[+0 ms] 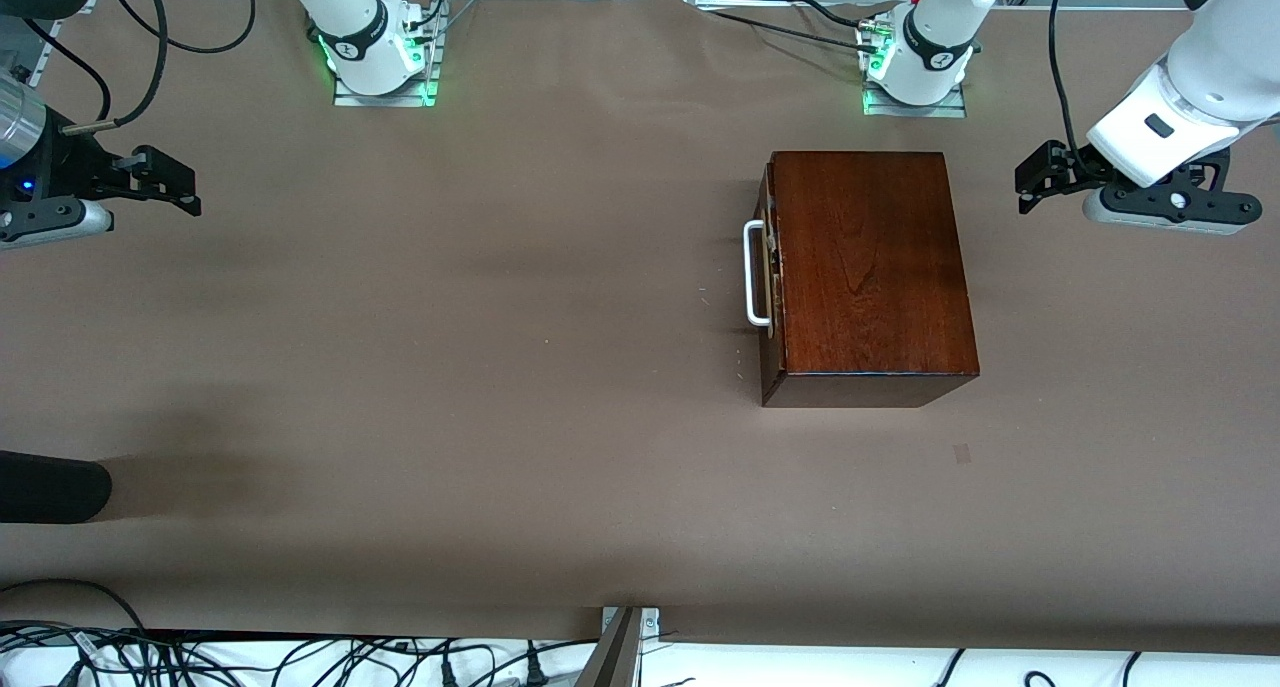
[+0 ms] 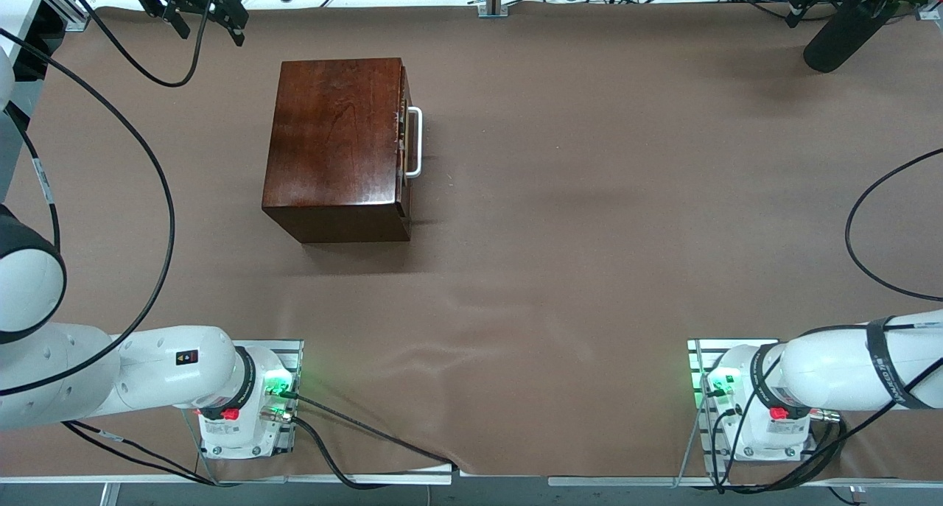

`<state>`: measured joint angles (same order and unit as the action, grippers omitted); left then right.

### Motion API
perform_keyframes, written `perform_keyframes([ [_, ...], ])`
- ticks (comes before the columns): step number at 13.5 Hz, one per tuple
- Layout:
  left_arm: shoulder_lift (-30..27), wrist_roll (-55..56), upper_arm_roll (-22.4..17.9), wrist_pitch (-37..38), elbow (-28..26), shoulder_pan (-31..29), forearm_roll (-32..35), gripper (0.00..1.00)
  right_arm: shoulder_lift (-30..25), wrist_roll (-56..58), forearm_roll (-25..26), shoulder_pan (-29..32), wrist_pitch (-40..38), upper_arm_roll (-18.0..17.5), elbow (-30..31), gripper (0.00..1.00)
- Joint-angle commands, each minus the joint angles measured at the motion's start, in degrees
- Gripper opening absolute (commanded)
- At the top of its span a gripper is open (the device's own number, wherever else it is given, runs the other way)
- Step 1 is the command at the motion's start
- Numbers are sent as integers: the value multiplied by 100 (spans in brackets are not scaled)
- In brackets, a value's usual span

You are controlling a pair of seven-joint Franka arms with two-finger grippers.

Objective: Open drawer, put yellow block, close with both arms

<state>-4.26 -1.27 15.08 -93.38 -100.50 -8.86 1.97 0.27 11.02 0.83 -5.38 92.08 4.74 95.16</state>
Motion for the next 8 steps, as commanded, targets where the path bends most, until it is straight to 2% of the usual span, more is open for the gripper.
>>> perform_keyframes([
  [1,233,39,48,224,365,-63,-82,100,25,-74,-13,11,-103,-17,-112,100],
  [3,303,74,22,101,443,-54,-39,100,25,-74,-13,19,-103,-17,-112,100],
  [5,671,214,22,144,907,-63,-30,100,25,-74,-13,11,-103,-17,-112,100],
  [8,734,338,13,144,971,-63,-30,100,25,-74,-13,19,-103,-17,-112,100],
])
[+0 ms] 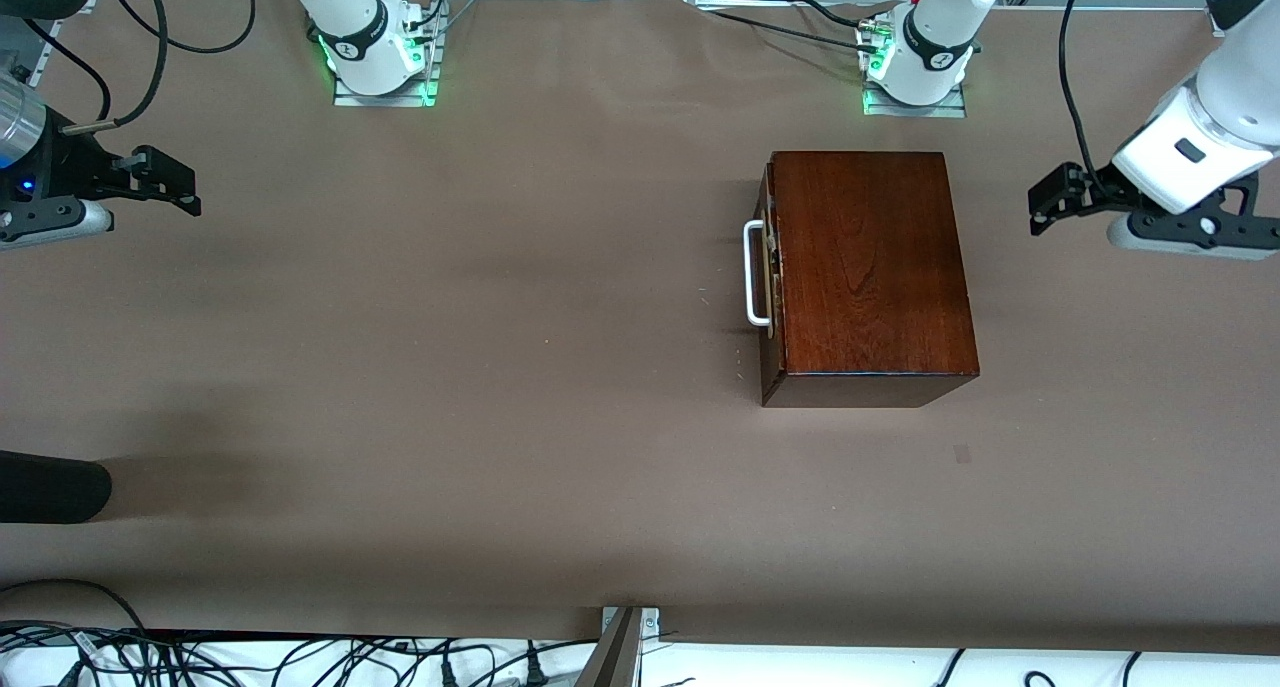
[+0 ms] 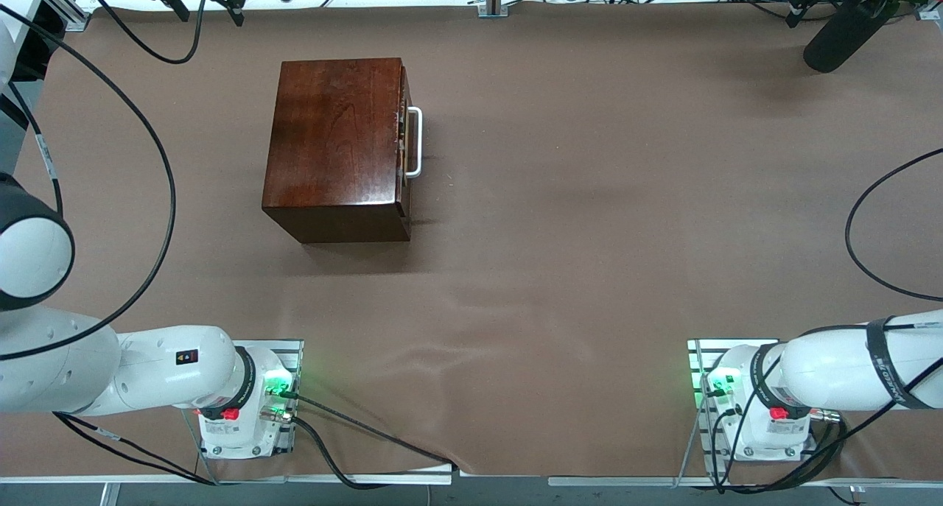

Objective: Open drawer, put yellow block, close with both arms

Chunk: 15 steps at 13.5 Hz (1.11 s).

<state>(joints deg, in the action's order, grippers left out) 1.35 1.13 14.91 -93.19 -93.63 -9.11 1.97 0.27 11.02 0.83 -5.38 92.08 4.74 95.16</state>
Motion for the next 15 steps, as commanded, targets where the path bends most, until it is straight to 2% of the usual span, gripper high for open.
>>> perform_keyframes([
  [1,164,55,12,125,310,-47,-30,100,25,-74,-13,11,-103,-17,-112,100],
  [11,146,46,39,240,302,-4,-12,100,25,-74,-13,19,-103,-8,-112,100],
  [13,146,81,-153,222,310,241,-12,100,25,-74,-13,19,-103,-8,-112,100],
  [15,137,81,-679,222,302,723,49,100,34,-74,-13,19,-112,-8,-112,100],
])
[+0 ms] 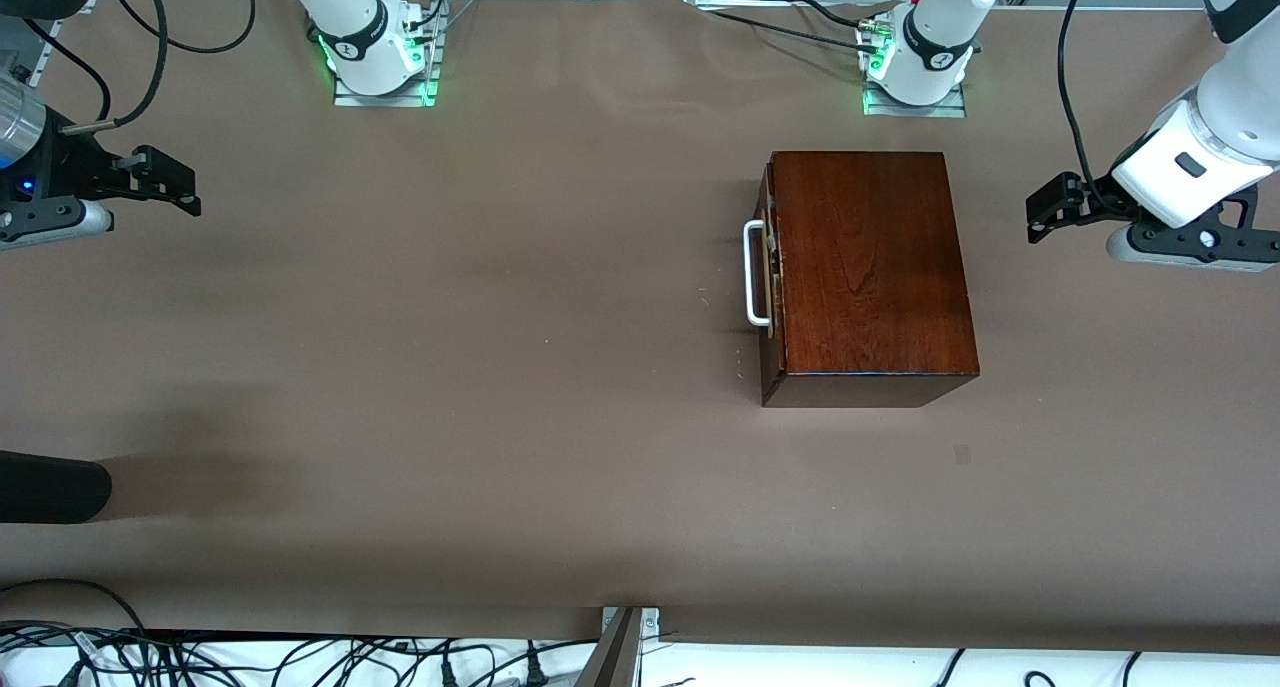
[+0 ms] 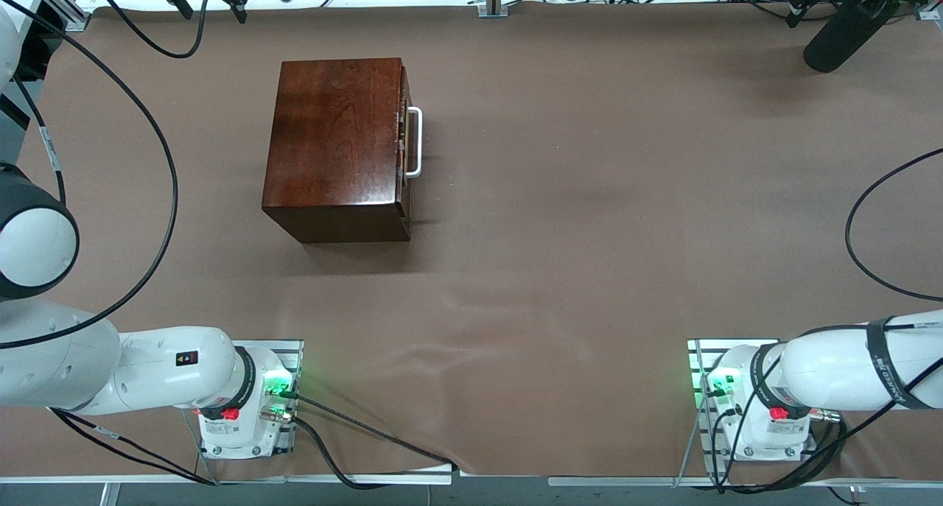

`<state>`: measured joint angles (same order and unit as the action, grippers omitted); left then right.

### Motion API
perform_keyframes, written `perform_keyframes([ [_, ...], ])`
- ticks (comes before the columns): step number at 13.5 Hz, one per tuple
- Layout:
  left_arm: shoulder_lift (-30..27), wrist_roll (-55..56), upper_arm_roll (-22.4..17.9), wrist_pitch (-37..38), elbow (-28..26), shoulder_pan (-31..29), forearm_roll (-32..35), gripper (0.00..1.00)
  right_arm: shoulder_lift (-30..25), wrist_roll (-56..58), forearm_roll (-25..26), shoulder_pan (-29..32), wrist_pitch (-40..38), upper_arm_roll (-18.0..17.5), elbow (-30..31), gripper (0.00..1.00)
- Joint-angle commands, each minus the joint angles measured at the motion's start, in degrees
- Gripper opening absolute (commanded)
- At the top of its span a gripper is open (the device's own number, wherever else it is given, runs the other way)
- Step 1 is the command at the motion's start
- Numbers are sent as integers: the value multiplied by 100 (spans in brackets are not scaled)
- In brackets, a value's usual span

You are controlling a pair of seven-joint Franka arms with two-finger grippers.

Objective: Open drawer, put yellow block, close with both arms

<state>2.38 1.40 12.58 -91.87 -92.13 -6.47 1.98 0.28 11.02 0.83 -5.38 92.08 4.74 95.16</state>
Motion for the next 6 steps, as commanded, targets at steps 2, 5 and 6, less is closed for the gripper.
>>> perform_keyframes([
  [2,52,19,-765,90,151,743,66,100,25,-74,-13,28,-112,-8,-112,100],
  [5,52,1,-775,117,142,779,66,100,25,-74,-13,28,-112,1,-112,100],
  [6,61,18,-766,151,160,770,66,100,25,-74,-13,28,-120,1,-112,100],
])
